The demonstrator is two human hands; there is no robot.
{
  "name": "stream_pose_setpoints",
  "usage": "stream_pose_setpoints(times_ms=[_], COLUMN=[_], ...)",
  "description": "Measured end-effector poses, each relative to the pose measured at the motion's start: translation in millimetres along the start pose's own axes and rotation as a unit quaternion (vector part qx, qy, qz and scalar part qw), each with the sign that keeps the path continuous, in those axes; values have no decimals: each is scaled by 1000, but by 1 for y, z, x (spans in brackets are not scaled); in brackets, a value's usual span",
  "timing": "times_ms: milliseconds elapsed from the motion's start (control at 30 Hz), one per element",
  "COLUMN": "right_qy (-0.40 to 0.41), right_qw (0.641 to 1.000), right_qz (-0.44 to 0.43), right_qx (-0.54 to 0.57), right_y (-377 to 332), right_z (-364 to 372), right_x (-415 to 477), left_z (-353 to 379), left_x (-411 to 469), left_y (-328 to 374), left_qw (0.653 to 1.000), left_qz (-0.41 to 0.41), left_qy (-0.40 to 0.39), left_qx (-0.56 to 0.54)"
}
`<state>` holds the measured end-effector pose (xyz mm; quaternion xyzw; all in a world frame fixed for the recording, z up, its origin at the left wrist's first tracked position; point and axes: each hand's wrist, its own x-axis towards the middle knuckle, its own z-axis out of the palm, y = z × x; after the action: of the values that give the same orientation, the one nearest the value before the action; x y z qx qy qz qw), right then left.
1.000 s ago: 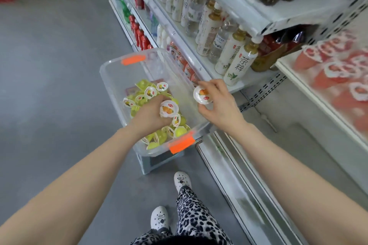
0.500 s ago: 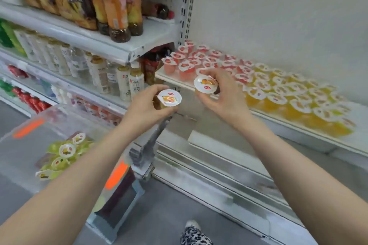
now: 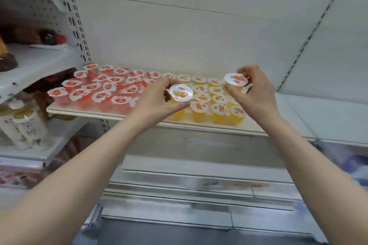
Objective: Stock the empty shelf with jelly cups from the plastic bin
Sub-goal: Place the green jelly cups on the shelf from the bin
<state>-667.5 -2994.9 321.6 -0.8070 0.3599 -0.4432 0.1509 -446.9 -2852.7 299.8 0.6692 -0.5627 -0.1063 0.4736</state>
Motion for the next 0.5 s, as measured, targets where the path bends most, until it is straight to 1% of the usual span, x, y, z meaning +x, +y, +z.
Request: stream_pose_setpoints(times_ms=[133,267,333,400,500], right_qy=[-8,-52,-89,-127,-159], right_qw=[999,992,985,981,979], right_qz=[38,105,138,145,128], right_qx=[-33,-49,-42,-37,-22], right_y=[63,125,149,171,196], right_z=[-36,-43,-35,-24,-7], right_x=[25,48,53,60,74], left_z=[50,90,102,115,130], left_x=[37,64,73,84,99], left_y=[19,30,34,38,42], left_qw=[1000,1000,999,999,997], left_qz=[2,-14,-23,-33,-53], left_qy=[2,3,7,18,31], left_qx=[0,6,21,33,44])
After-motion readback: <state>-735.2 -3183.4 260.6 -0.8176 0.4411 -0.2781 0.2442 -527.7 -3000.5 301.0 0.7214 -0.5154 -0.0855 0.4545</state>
